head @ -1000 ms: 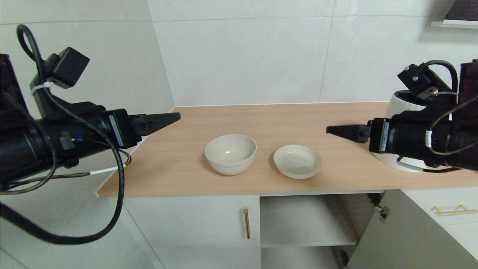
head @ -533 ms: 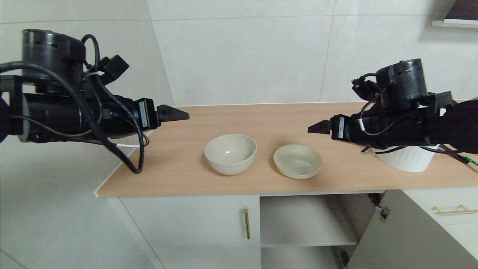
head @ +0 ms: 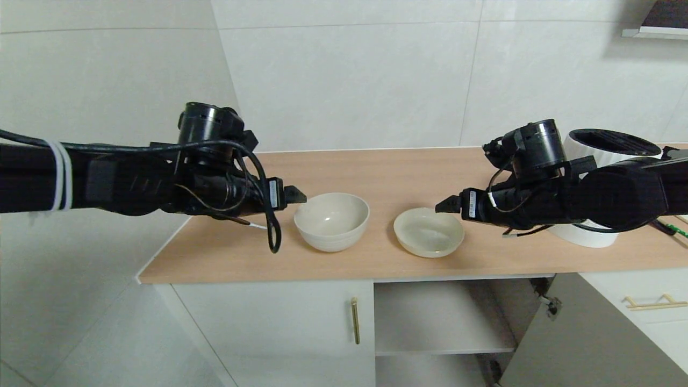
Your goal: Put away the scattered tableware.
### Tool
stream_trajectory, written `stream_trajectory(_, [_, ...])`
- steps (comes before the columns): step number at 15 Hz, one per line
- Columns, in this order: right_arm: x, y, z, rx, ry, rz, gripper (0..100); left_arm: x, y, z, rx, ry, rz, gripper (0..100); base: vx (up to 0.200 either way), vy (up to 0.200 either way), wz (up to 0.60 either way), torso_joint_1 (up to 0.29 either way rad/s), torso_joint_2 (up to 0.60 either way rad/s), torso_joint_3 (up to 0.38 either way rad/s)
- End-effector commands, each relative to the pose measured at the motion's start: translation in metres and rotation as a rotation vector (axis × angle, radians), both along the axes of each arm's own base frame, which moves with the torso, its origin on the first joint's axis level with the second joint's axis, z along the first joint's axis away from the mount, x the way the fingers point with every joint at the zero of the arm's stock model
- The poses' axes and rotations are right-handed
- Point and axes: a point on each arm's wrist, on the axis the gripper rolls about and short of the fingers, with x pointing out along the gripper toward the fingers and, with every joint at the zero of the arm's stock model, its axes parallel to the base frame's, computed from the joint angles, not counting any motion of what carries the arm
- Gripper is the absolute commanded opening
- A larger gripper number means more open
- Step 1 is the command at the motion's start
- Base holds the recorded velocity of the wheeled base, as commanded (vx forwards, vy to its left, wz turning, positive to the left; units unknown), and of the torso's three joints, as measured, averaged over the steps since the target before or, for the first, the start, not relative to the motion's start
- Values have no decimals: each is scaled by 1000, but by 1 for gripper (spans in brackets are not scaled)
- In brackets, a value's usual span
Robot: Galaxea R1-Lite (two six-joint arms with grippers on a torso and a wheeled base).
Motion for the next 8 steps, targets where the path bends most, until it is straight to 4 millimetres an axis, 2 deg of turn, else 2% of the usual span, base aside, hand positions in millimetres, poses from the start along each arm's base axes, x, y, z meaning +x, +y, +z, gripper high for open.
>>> stream_trajectory(1, [0, 0, 0, -3, -1, -5, 100, 13, -15, -24, 32, 50, -9, 100, 0, 0, 0, 0, 0, 0])
stream_trajectory(3, [-1, 0, 1, -9, -6, -16, 100, 21, -20, -34, 45, 65, 2, 100, 0, 0, 0, 0, 0, 0])
stream_trajectory(8, [-1, -1, 1, -7, -7, -17, 100, 33, -25, -44, 39, 81, 9, 100, 0, 0, 0, 0, 0, 0])
